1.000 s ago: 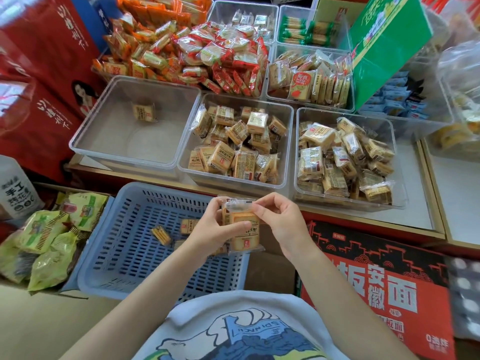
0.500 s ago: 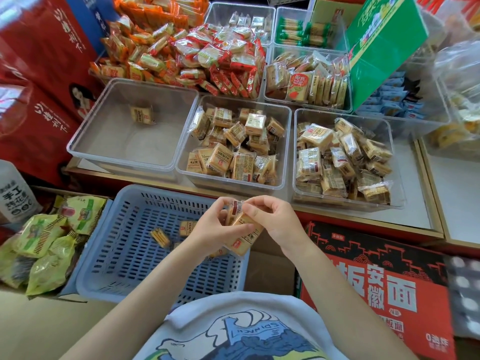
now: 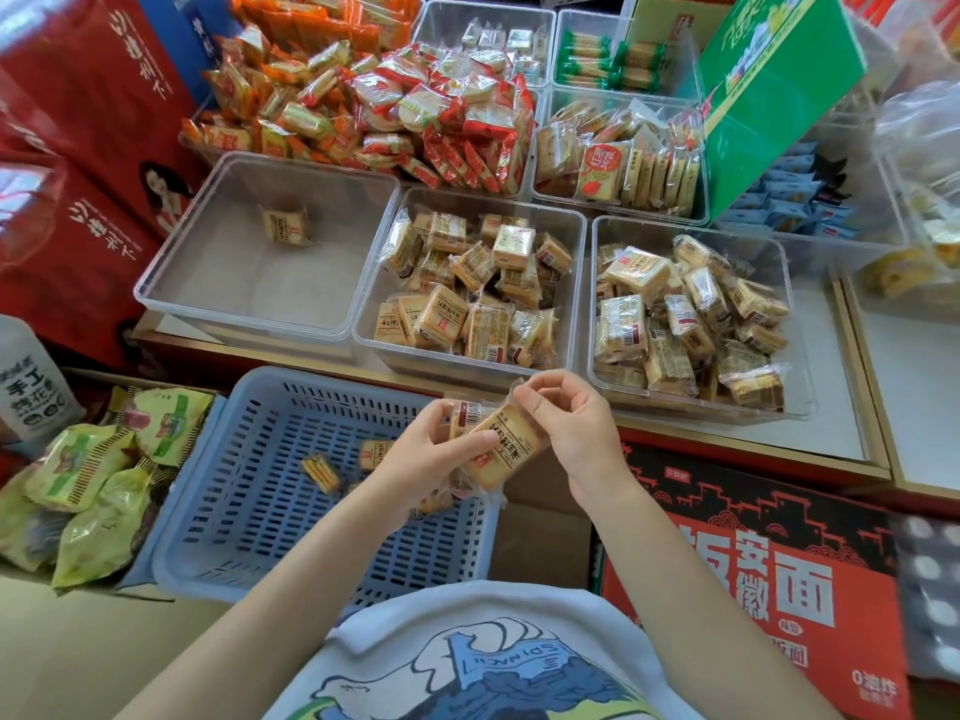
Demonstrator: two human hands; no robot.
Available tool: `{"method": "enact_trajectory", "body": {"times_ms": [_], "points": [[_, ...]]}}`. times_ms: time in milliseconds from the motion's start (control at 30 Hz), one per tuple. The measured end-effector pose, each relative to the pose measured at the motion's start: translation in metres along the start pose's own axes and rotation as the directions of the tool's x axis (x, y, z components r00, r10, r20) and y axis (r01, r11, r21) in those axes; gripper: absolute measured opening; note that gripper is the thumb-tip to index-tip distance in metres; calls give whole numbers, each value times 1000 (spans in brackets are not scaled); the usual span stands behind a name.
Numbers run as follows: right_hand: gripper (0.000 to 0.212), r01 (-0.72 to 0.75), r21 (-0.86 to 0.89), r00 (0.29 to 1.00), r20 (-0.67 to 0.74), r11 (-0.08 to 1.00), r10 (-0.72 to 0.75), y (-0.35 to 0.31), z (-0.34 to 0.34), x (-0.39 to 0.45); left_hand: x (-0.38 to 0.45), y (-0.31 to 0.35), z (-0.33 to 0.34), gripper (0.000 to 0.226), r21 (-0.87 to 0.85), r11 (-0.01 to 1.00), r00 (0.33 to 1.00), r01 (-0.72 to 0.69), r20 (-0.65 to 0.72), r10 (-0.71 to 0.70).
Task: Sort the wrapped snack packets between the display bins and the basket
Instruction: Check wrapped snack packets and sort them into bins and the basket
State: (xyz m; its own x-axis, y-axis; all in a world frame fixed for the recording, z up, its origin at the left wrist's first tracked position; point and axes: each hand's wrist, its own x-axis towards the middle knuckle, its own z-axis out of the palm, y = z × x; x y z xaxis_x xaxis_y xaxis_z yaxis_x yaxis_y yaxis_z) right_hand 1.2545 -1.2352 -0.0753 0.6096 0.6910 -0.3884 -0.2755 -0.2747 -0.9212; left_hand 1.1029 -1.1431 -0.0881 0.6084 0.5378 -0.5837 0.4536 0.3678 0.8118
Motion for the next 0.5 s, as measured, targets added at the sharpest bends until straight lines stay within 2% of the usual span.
{"method": "enact_trajectory", "body": {"times_ms": [67,167,267,367,433,500], "points": [[23,-14,-79,1000,-28,997,12,2,1,3,3,-2,1,41,-99,994,997,37,-67,-44],[47,-155,-156,986,30,975,162,2,5,2,5,-2,-1,43,-216,976,987,24,-150,-57],[40,-192,-148,969,126,970,211,6,12,-1,10,0,0,41,-250,968,989,10,-138,-46],[26,-227,55,968,118,972,220,7,12,1,15,4,0,41,-410,907,961,94,-199,-189],[19,-257,160,962,132,953,237,3,8,2,15,3,-5,31,-392,918,964,55,-218,-151],[20,-225,164,970,132,960,205,0,3,3,13,1,-12,29,-350,937,978,6,-195,-79]]}}
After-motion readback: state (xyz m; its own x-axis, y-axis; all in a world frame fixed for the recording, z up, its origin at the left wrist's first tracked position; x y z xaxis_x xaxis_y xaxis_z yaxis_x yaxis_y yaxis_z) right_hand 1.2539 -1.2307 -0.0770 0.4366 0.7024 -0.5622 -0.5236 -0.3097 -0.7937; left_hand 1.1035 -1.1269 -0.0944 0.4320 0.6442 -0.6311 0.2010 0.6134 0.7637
